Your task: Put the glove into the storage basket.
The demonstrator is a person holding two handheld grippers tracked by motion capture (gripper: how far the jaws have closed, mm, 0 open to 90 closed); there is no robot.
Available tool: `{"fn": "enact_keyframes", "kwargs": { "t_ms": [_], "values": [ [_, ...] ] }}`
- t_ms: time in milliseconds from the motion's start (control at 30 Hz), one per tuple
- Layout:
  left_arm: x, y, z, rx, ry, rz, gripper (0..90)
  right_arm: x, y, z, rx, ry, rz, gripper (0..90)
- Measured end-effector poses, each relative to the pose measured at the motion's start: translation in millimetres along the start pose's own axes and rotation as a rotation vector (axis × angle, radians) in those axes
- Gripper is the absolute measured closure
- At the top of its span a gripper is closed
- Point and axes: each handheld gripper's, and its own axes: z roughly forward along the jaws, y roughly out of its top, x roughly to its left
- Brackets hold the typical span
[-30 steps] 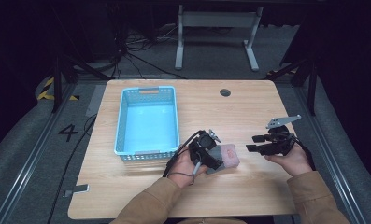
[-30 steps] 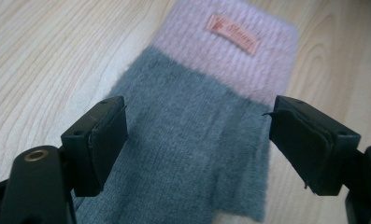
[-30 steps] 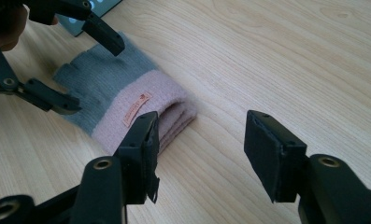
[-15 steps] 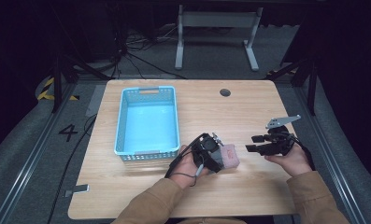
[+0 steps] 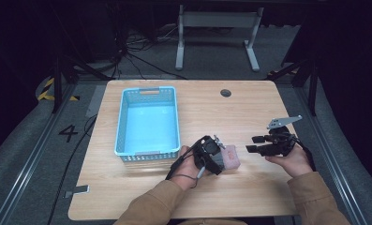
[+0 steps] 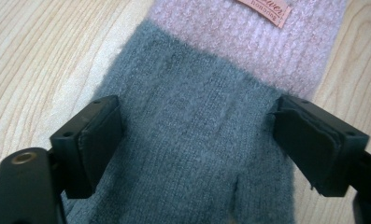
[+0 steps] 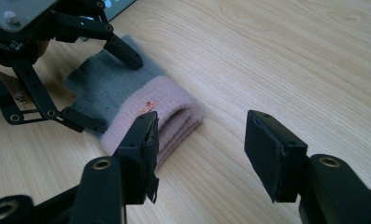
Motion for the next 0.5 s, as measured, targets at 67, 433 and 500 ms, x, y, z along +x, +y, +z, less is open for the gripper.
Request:
{"fn": "enact_keyframes", "kwargs": {
  "t_ms": [67,433,500],
  "values": [
    [-0.1,-0.5,0.1,-0.004,0.005,0.000,18.3,0.0,0.0,0.0,0.000,0.000,0.002,45.9],
    [-5.2,-1.3,-2.5,-0.006,0.017,-0.004,34.4,-0.6,-0.5,-0.1,-0.008,0.006,0.010,46.0],
    [-7.1,-1.6,-3.4,-0.013,0.017,-0.006,41.6,-0.9,-0.6,-0.1,-0.008,0.007,0.012,46.1]
  ]
}}
